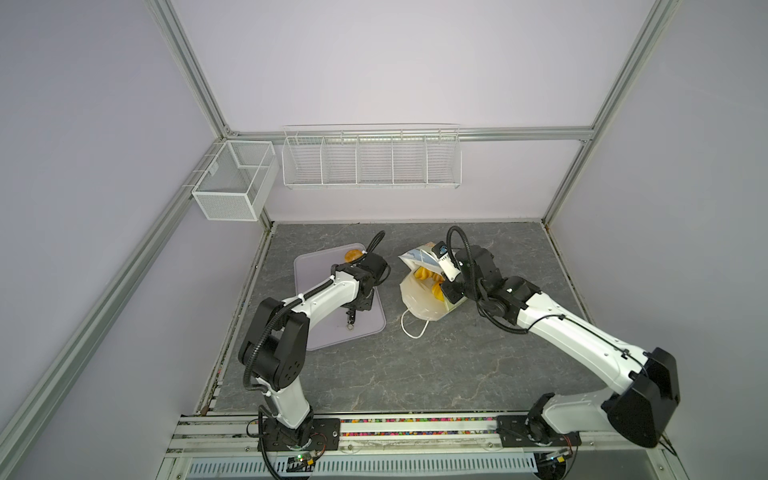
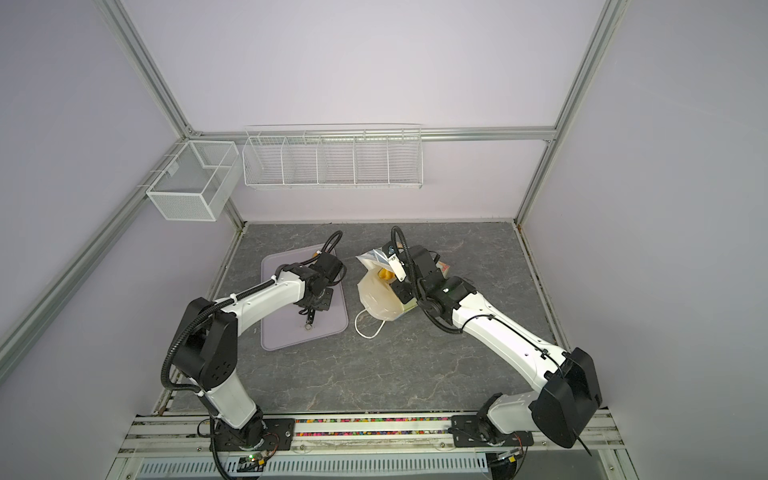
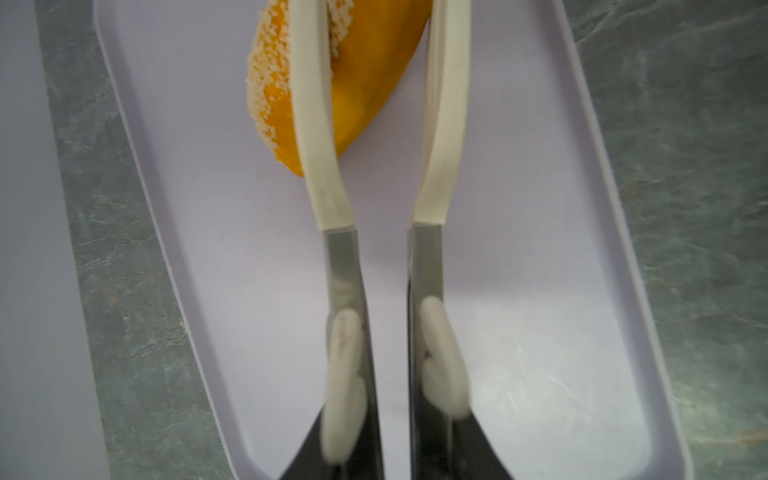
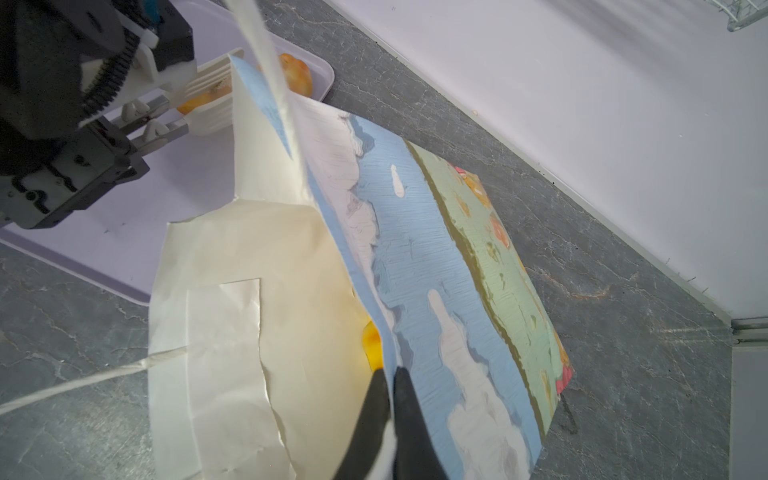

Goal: Take the fake bread out of the paper bag
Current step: 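Carry the sugar-coated bread to the tray and release it with the tongs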

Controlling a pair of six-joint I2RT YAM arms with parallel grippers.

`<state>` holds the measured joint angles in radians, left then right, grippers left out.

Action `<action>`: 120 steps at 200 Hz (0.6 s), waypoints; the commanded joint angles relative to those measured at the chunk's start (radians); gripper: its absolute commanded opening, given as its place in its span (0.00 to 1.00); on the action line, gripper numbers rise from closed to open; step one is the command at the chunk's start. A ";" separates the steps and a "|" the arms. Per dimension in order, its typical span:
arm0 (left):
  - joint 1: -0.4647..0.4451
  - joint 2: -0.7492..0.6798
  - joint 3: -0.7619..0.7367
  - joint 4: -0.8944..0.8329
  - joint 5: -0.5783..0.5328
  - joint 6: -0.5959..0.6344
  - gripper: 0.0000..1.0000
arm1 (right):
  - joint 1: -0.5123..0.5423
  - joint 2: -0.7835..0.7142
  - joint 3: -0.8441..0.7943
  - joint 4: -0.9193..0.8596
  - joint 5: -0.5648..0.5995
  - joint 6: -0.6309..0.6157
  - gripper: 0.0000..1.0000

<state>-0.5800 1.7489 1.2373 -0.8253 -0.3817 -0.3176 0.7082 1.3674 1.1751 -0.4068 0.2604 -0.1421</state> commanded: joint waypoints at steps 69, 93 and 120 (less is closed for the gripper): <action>-0.012 0.017 0.052 -0.055 0.194 0.004 0.42 | -0.009 0.008 0.019 -0.029 -0.015 -0.004 0.07; -0.011 0.015 0.071 -0.076 0.223 0.012 0.43 | -0.008 0.004 0.020 -0.032 -0.014 -0.004 0.07; -0.011 -0.009 0.084 -0.095 0.248 0.017 0.43 | -0.009 -0.001 0.018 -0.034 -0.012 -0.004 0.07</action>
<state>-0.5903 1.7580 1.2812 -0.8803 -0.1738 -0.3126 0.7082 1.3674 1.1801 -0.4129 0.2600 -0.1421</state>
